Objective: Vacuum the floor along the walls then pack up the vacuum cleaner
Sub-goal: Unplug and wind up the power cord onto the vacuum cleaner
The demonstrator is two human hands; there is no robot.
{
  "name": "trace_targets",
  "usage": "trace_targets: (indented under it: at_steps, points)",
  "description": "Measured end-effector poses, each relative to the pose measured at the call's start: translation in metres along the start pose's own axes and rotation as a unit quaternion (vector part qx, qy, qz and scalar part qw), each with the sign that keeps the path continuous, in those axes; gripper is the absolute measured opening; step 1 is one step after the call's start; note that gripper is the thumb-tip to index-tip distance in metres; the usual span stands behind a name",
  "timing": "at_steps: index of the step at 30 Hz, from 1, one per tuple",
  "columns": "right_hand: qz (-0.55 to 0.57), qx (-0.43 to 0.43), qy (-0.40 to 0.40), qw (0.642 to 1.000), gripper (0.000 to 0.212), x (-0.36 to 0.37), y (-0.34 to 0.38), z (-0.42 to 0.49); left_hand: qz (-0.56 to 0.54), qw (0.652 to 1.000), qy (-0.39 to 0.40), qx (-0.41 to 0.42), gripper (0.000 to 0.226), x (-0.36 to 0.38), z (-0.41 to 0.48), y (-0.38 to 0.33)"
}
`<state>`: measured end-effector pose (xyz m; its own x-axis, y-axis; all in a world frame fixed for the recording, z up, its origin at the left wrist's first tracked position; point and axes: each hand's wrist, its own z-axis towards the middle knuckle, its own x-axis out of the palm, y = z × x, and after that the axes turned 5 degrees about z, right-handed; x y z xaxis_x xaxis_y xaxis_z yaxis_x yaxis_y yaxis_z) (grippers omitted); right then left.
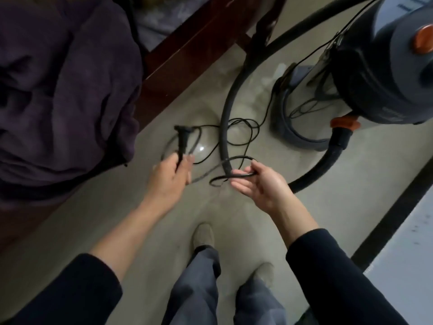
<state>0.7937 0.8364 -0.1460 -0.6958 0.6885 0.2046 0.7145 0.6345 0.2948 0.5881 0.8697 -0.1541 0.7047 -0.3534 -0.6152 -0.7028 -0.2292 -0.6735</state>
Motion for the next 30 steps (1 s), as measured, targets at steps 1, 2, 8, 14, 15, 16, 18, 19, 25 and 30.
trace_targets:
  at_steps: [1,2,8,14,15,16,18,19,25,30]
  points:
    - [0.052,-0.004,-0.008,0.999,0.033,0.000,0.011,-0.002,0.005,0.999,0.040,0.009,0.040,0.016,-0.007,-0.001]
    - [0.080,-0.007,-0.012,0.997,0.033,0.001,0.020,-0.005,0.005,0.997,0.076,0.016,0.042,0.031,-0.013,-0.006]
    - [0.057,0.013,0.003,0.998,0.031,-0.013,0.059,-0.014,-0.081,0.988,0.131,-0.028,0.033,0.076,-0.010,-0.042]
    - [-0.055,0.064,0.071,0.994,0.032,-0.030,0.082,0.005,-0.329,0.913,0.078,-0.230,0.030,0.103,0.032,-0.089]
    - [-0.088,0.079,0.087,0.989,0.033,-0.033,0.085,0.009,-0.383,0.879,0.063,-0.275,0.029,0.109,0.042,-0.091]
    - [-0.120,0.089,0.101,0.984,0.033,-0.038,0.089,0.014,-0.438,0.835,0.047,-0.330,0.027,0.114,0.052,-0.088]
    - [-0.159,0.093,0.123,0.975,0.033,-0.050,0.103,0.029,-0.523,0.745,0.013,-0.413,0.026,0.120,0.075,-0.078]
    - [-0.170,0.091,0.135,0.972,0.031,-0.057,0.110,0.038,-0.533,0.728,0.001,-0.431,0.028,0.123,0.084,-0.073]
    - [-0.706,-0.030,0.078,0.703,0.061,-0.118,0.129,0.122,-0.348,0.859,-0.025,-0.375,0.025,0.148,0.107,-0.048]
    - [-0.959,0.025,0.007,0.282,0.060,-0.187,0.108,0.165,-0.339,0.808,-0.205,-0.437,0.019,0.147,0.119,-0.004]
